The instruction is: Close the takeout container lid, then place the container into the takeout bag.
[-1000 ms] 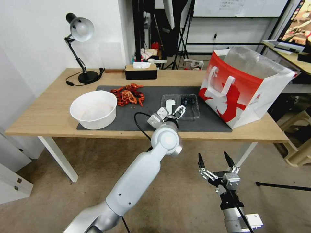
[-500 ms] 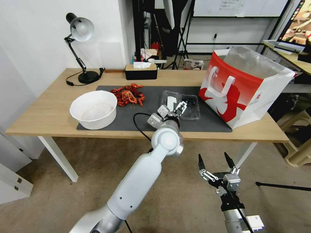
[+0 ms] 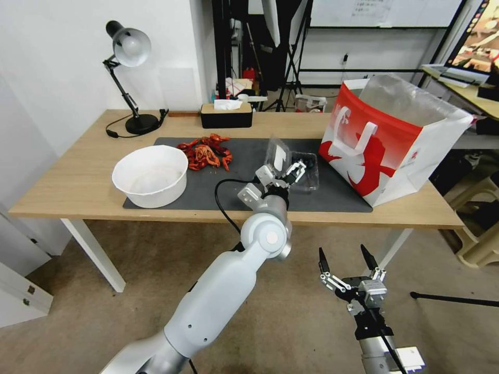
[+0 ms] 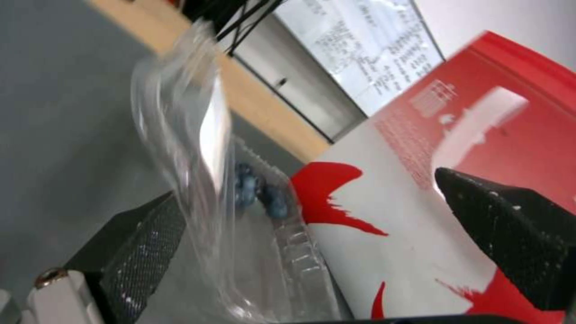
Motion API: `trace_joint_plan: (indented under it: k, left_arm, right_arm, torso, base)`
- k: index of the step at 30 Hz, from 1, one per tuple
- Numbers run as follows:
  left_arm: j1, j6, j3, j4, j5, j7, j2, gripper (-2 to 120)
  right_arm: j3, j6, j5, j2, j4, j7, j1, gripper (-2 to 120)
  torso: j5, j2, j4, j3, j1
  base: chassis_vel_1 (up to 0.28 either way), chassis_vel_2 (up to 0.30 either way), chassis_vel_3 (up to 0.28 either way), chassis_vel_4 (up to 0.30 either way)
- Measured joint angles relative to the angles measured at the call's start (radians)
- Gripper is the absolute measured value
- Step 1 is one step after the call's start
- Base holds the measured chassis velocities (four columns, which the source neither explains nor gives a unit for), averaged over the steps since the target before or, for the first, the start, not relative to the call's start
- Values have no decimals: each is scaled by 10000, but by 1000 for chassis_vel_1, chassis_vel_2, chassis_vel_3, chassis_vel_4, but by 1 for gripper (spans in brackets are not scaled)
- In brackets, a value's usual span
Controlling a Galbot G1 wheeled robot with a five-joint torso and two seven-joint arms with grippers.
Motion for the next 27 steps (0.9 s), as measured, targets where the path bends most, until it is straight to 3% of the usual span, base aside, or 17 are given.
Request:
trace_joint_plan:
  k: [5, 9, 27]
  left_arm:
    - [-79, -138, 504, 61, 946, 689, 412, 100]
    - [-249, -231, 863, 206, 1305, 847, 511, 100]
    - [-1057, -13, 1517, 701, 1183, 1547, 580, 100]
  right_arm:
    - [7, 43, -12, -14, 2, 22, -30, 100]
    - [38, 83, -12, -21, 3, 40, -56, 100]
    - [238, 203, 30, -41, 71, 46, -192, 100]
  torso:
    - [1, 0, 1, 0, 0]
    - [0, 0, 0, 0, 0]
    - [1, 0, 1, 1, 0]
  base:
    - [0, 0, 0, 0]
    - [0, 0, 0, 0]
    - [0, 0, 0, 0]
